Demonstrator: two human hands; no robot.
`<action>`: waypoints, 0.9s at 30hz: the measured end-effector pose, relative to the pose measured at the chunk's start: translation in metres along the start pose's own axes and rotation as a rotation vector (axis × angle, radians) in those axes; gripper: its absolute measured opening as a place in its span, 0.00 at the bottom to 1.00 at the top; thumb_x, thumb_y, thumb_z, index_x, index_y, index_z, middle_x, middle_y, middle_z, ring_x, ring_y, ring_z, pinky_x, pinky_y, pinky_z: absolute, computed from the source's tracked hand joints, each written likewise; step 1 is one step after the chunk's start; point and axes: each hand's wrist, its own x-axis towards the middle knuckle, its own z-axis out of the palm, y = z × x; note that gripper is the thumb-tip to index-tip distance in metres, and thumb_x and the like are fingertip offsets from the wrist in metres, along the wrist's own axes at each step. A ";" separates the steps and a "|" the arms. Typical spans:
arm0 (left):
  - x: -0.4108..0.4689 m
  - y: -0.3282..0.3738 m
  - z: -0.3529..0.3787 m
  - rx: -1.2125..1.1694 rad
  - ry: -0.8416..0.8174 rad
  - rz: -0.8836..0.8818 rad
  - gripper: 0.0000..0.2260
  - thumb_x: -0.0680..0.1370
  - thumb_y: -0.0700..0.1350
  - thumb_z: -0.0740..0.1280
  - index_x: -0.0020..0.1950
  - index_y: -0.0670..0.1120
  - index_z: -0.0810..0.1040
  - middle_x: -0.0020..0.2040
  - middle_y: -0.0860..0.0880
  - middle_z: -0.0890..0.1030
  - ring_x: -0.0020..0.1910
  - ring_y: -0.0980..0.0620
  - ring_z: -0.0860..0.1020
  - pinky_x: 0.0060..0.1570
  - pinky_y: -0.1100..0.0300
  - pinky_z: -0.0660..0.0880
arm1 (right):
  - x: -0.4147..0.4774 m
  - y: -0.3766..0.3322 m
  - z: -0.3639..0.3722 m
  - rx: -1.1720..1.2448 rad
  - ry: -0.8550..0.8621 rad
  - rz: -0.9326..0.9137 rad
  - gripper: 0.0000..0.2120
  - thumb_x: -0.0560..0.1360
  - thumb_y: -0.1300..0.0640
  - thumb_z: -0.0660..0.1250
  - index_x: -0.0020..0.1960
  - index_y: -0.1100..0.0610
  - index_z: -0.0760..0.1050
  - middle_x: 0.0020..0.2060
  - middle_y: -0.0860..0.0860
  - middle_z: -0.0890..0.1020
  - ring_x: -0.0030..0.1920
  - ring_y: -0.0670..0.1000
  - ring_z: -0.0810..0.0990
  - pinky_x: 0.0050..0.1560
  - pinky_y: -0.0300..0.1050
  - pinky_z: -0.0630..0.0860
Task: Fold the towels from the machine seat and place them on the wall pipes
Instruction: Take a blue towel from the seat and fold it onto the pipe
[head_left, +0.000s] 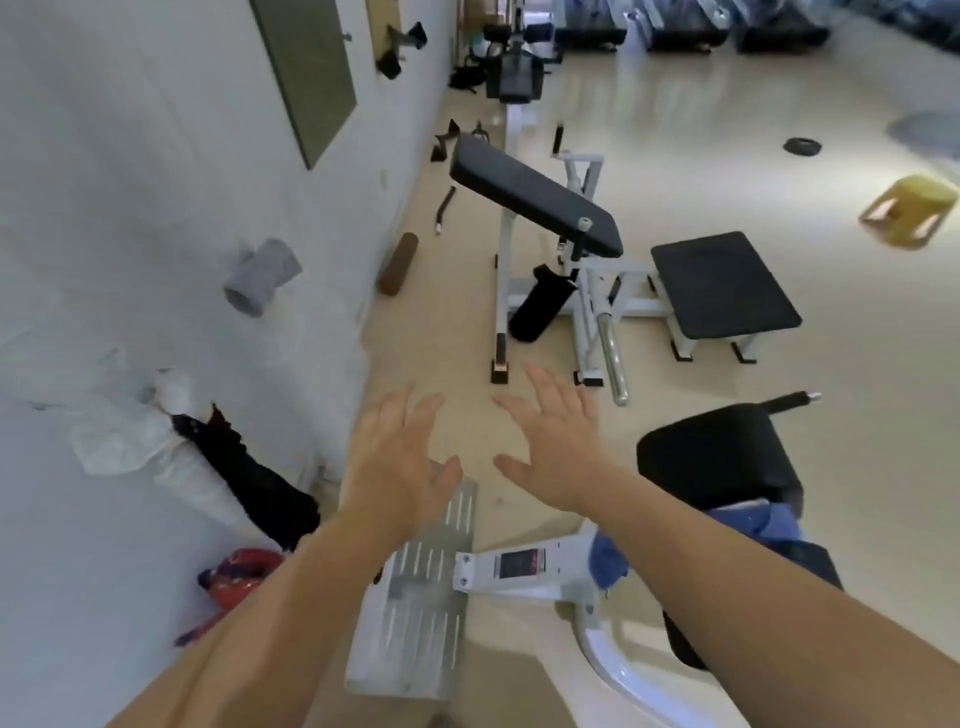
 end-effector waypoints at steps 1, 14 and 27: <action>0.004 0.017 0.022 0.009 -0.096 -0.012 0.33 0.71 0.60 0.62 0.73 0.46 0.72 0.73 0.39 0.71 0.68 0.35 0.71 0.67 0.39 0.69 | -0.014 0.029 0.010 -0.018 -0.044 0.066 0.35 0.77 0.36 0.63 0.79 0.40 0.53 0.82 0.52 0.40 0.81 0.59 0.39 0.79 0.64 0.41; -0.002 0.241 0.266 0.002 -0.717 -0.061 0.30 0.77 0.57 0.68 0.76 0.51 0.66 0.72 0.46 0.70 0.68 0.42 0.71 0.66 0.49 0.70 | -0.172 0.356 0.094 0.024 -0.427 0.402 0.33 0.79 0.37 0.61 0.80 0.44 0.57 0.82 0.52 0.47 0.81 0.60 0.46 0.78 0.66 0.49; 0.042 0.364 0.396 -0.244 -0.895 -0.317 0.25 0.84 0.50 0.61 0.81 0.51 0.60 0.77 0.44 0.70 0.72 0.41 0.71 0.70 0.53 0.67 | -0.141 0.484 0.135 0.213 -0.380 0.251 0.31 0.79 0.60 0.61 0.80 0.46 0.60 0.81 0.48 0.55 0.71 0.61 0.69 0.67 0.55 0.73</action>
